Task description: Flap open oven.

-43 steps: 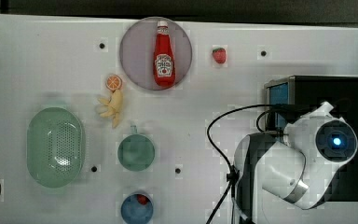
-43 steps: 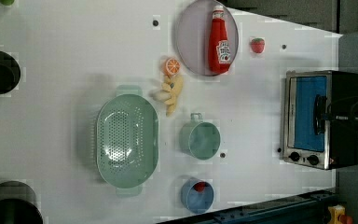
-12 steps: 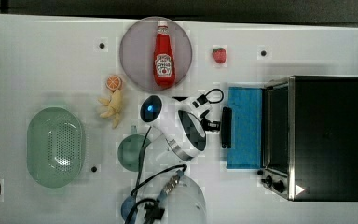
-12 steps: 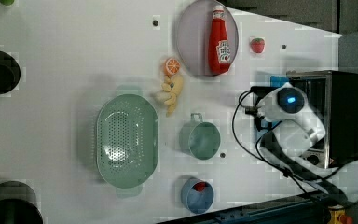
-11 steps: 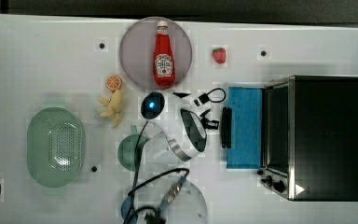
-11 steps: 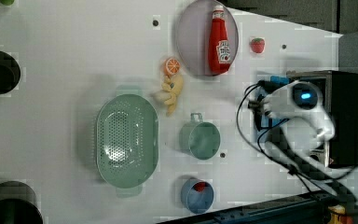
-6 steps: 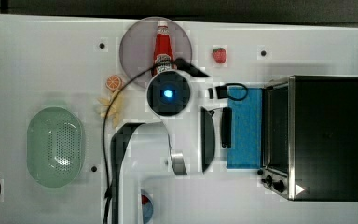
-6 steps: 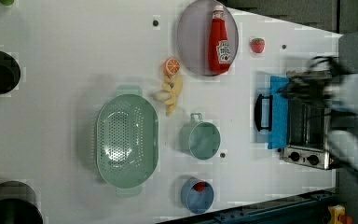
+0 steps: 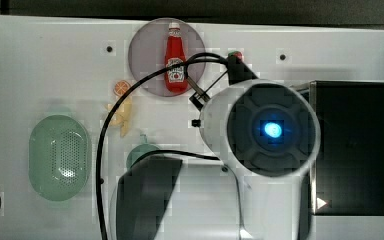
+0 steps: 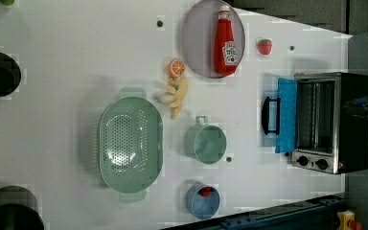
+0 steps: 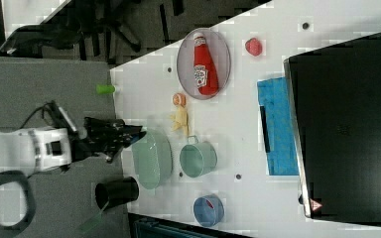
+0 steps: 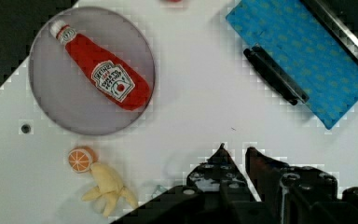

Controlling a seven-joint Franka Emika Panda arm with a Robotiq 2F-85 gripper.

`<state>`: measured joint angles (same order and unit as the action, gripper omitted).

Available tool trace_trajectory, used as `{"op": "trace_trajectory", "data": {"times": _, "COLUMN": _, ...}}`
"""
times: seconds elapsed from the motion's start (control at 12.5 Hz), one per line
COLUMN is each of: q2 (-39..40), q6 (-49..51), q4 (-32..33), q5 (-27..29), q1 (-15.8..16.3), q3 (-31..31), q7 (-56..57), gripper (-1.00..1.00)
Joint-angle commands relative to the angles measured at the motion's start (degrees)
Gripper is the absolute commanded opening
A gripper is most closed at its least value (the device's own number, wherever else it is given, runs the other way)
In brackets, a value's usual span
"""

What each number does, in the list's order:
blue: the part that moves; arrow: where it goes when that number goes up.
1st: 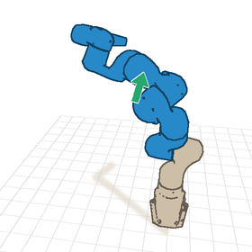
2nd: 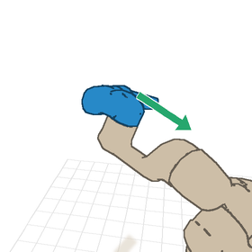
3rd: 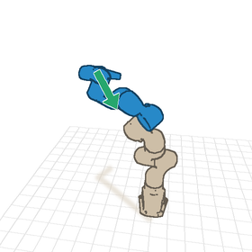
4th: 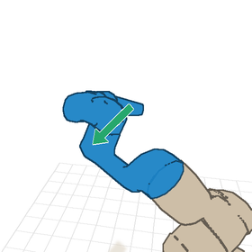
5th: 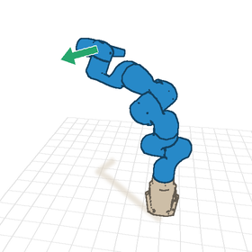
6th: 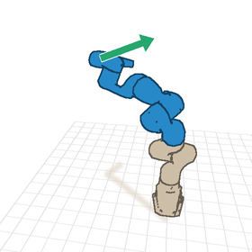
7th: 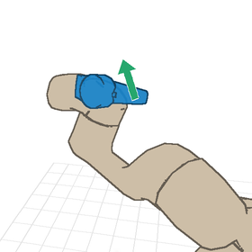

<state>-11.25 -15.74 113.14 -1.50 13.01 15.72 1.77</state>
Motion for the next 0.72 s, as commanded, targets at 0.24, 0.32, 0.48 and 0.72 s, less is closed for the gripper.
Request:
{"op": "trace_trajectory", "data": {"times": 0.24, "q2": -2.58, "q6": 8.1, "q4": -4.19, "q5": -0.95, "q1": -0.06, "q3": 0.34, "q7": -6.14, "gripper": -0.65}}
{"op": "trace_trajectory", "data": {"times": 0.32, "q2": -2.84, "q6": 10.84, "q4": -4.99, "q5": -1.18, "q1": -0.06, "q3": 0.33, "q7": -9.19, "gripper": -0.65}}
{"op": "trace_trajectory", "data": {"times": 0.48, "q2": -3.05, "q6": 14.52, "q4": -5.76, "q5": -1.22, "q1": -0.06, "q3": 0.42, "q7": -11.33, "gripper": -0.65}}
{"op": "trace_trajectory", "data": {"times": 0.72, "q2": -3.07, "q6": 15.17, "q4": -5.72, "q5": -1.39, "q1": -0.22, "q3": 0.81, "q7": -11.33, "gripper": -0.65}}
